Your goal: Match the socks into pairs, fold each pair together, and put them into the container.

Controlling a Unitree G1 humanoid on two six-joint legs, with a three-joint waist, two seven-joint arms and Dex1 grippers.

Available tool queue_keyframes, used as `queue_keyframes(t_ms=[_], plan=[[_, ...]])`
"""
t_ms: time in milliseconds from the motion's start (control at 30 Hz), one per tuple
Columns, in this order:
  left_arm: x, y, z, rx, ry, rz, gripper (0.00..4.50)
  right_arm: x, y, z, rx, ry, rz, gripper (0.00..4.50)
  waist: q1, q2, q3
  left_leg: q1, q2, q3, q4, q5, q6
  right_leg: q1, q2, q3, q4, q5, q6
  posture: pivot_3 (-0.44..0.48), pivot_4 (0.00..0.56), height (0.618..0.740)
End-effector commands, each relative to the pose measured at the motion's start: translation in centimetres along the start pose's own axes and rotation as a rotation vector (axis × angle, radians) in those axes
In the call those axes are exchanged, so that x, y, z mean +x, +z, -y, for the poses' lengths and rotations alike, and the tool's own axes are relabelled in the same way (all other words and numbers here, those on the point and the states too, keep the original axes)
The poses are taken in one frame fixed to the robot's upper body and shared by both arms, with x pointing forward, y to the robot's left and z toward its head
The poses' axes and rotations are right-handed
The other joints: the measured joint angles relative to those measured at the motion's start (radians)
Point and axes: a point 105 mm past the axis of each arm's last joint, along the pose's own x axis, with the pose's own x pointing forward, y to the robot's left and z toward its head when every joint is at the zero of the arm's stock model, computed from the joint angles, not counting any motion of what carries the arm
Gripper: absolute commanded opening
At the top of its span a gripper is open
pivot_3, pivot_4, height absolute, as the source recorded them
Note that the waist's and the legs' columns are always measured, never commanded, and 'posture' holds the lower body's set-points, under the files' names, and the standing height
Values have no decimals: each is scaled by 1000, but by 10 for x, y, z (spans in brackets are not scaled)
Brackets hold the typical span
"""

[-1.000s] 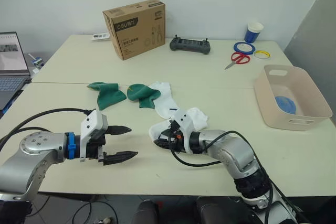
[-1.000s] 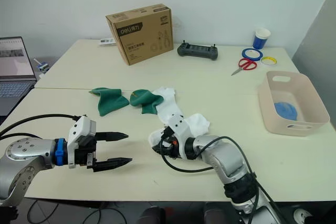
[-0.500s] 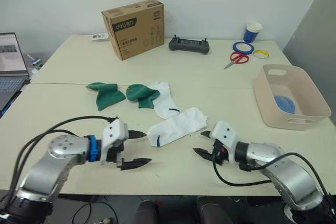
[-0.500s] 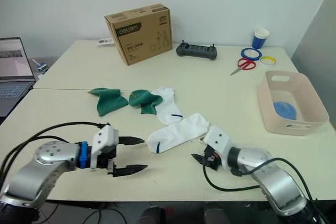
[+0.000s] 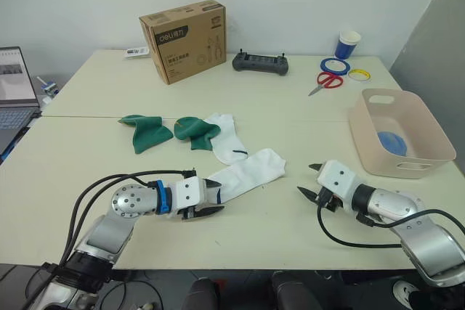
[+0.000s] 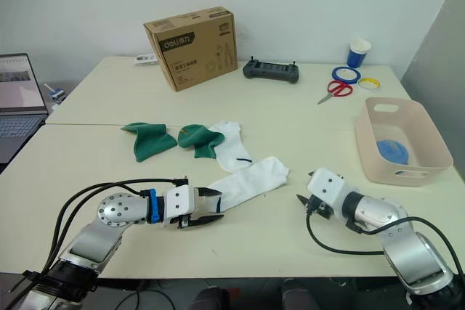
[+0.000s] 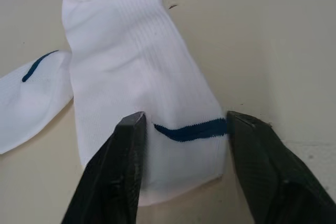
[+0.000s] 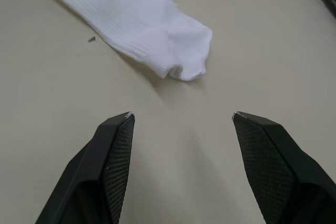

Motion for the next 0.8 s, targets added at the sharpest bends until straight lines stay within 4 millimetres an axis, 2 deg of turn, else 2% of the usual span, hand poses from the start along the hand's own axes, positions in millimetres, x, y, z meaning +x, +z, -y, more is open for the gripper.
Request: queue_keyframes(t_ms=[33, 167, 333, 467, 667, 800], plan=[[0, 1, -4, 33, 11, -1, 1313, 10, 9, 6, -170, 3, 54, 3221, 0, 0, 0, 0, 0, 0, 0, 0, 0, 0, 0, 0, 0, 0, 0, 0, 150, 723], [-1, 1, -3, 37, 11, 2, 71, 27, 6, 8, -325, 14, 80, 3221, 2, 0, 0, 0, 0, 0, 0, 0, 0, 0, 0, 0, 0, 0, 0, 0, 150, 723], [-2, 2, -5, 35, 23, 7, 7, 47, 15, 12, -439, 37, 151, 3221, 1, 0, 0, 0, 0, 0, 0, 0, 0, 0, 0, 0, 0, 0, 0, 0, 150, 723], [-4, 2, -6, 39, 24, 6, 0, 51, 18, 15, -457, 52, 181, 2307, 4, 0, 0, -1, 0, 0, 0, 0, 0, 0, 0, 0, 0, 0, 0, 0, 150, 723], [-5, 4, -9, 44, 29, 31, 0, 50, 21, 11, -459, 87, 207, 77, 7, 0, 0, 0, 0, 0, 0, 0, 0, 0, 0, 0, 1, 0, 0, 0, 150, 723], [-8, 10, -8, 30, -13, 58, 0, 44, 28, 7, -427, 113, 238, 33, 7, 0, 0, 0, 0, 0, 0, 0, 0, 0, 0, 0, 1, 0, 0, 0, 150, 723]])
